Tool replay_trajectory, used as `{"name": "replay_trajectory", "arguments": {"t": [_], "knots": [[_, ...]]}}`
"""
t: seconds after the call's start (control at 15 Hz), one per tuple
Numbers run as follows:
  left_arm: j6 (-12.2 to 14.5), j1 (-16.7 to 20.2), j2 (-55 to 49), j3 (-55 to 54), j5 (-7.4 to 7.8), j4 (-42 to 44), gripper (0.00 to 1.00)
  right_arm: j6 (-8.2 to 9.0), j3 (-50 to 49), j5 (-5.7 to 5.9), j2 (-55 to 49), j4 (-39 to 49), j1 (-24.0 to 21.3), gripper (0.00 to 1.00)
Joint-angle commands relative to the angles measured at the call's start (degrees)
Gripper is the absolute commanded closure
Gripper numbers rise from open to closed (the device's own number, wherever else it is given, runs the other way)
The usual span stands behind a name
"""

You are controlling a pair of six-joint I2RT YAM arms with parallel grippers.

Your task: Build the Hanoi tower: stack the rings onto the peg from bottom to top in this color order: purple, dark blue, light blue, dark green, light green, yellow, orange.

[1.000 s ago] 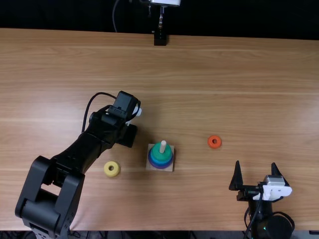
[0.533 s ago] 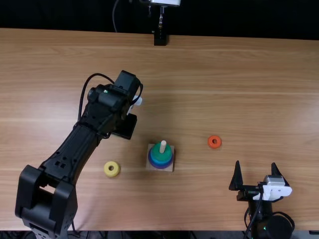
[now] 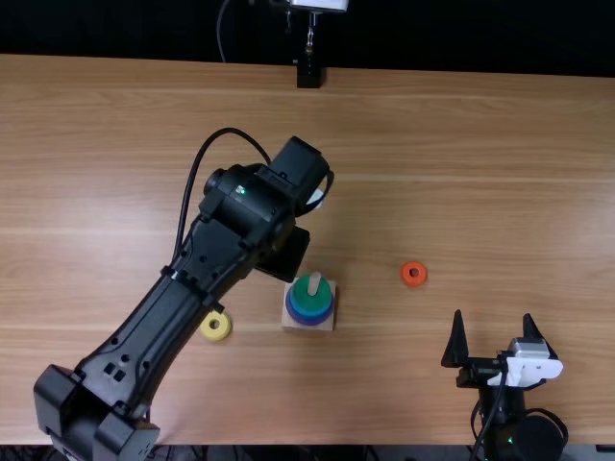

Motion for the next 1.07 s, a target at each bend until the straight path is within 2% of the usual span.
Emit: {"name": "replay_trajectory", "arguments": {"t": [0.0,0.47,1.0], "knots": [[-4.1,-0.8,-2.6,2.3,-0.49,-0.1,1.00,-0.13,-0.9,-0.03,-0.4,-0.1,-0.3,0.00],[-8.8,-6.4,-3.2,2.5,-0.38,0.9,1.00,-0.13,-0.9,-0.03,-0.4,-0.1,-0.3,0.00],[-8.9,-8.6,-0.8,4.0,0.04,1.2,1.00,-0.13,-0.9,-0.03,-0.4,-0.1,-0.3,0.00]]}}
